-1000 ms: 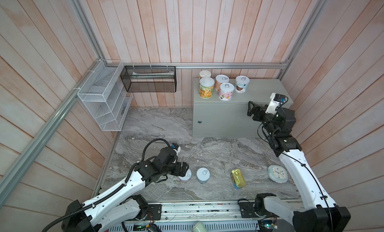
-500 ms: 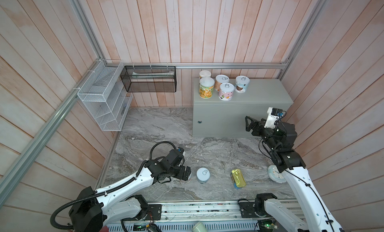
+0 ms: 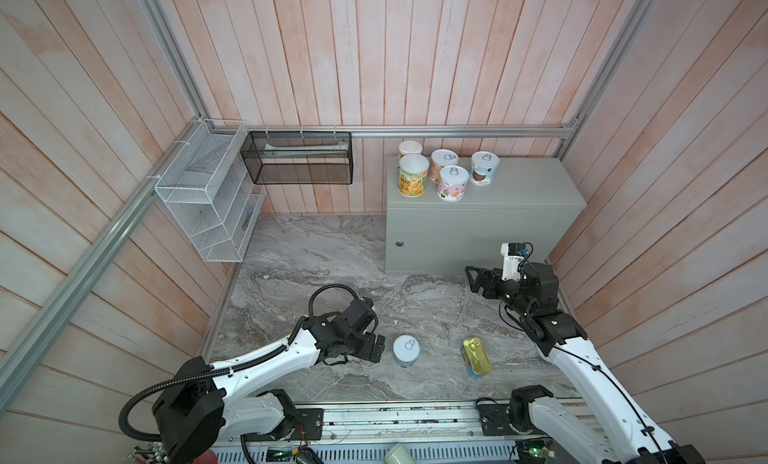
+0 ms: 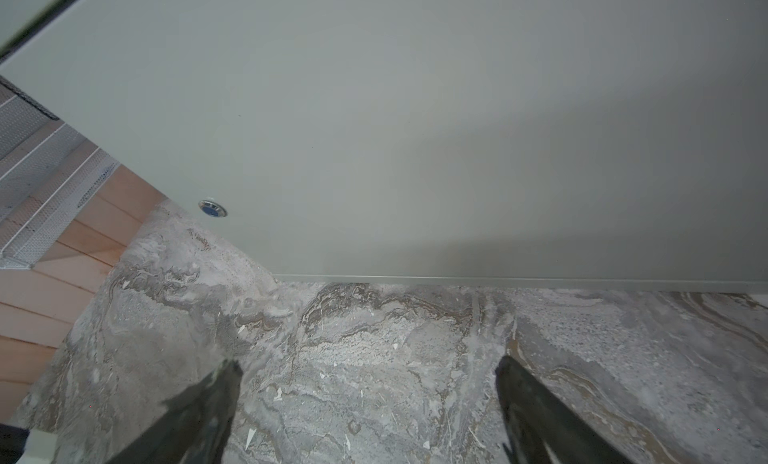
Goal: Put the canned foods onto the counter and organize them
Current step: 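Close left gripper around the pink-labeled white-lidded can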
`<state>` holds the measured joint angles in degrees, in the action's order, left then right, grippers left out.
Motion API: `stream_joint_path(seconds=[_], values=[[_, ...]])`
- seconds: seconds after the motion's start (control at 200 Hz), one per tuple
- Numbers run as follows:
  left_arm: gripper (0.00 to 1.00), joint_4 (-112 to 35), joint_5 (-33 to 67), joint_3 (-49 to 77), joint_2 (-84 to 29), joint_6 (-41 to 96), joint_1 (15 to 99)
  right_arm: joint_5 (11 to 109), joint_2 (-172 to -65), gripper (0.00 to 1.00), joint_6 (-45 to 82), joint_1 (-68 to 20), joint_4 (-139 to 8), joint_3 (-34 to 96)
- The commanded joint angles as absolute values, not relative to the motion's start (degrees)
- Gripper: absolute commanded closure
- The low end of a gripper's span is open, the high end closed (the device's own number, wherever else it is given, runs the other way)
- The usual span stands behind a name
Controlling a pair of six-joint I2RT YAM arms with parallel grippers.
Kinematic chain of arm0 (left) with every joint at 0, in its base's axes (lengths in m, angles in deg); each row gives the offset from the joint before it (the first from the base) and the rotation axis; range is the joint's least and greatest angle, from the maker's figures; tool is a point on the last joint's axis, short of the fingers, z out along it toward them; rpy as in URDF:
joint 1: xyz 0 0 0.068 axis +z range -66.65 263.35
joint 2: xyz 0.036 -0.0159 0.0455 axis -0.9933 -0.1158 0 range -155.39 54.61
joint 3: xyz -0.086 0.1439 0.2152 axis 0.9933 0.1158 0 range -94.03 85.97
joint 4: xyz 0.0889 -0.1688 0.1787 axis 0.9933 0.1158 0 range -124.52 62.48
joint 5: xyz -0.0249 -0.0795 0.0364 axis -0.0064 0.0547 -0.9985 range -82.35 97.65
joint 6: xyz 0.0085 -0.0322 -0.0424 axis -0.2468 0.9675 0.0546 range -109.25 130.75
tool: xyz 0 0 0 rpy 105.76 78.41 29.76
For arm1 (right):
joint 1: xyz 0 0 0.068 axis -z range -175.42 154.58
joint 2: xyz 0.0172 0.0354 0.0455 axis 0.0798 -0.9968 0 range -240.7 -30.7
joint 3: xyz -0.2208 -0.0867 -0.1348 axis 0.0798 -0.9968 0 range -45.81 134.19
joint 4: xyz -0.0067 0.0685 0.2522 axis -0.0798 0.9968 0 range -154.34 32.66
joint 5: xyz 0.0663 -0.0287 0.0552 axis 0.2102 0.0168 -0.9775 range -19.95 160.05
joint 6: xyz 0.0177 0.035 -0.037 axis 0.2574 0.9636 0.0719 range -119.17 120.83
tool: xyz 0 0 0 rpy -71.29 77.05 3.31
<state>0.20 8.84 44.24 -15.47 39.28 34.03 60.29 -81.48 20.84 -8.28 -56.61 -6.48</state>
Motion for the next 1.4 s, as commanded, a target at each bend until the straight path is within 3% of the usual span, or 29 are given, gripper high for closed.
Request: stream_joint_path(seconds=[0.0,0.42,0.825,1.395], values=[[0.0,-0.72,7.66,43.43,-15.92,40.77,33.71,60.15,-81.84,0.05,21.9,-9.61,-59.31,-8.03],[0.0,-0.3,5.75,43.17,-20.24,41.11,32.9,59.37,-81.39,0.05,23.43,-11.47,-61.53,-12.09],[0.26,-0.91,3.04,44.49,-20.47,42.66,33.66,59.52,-80.09,0.05,24.5,-11.85,-62.03,-14.42],[0.31,-6.06,6.68,44.09,-23.06,37.53,40.85,53.42,-80.99,0.05,23.96,-12.17,-66.34,-20.08]])
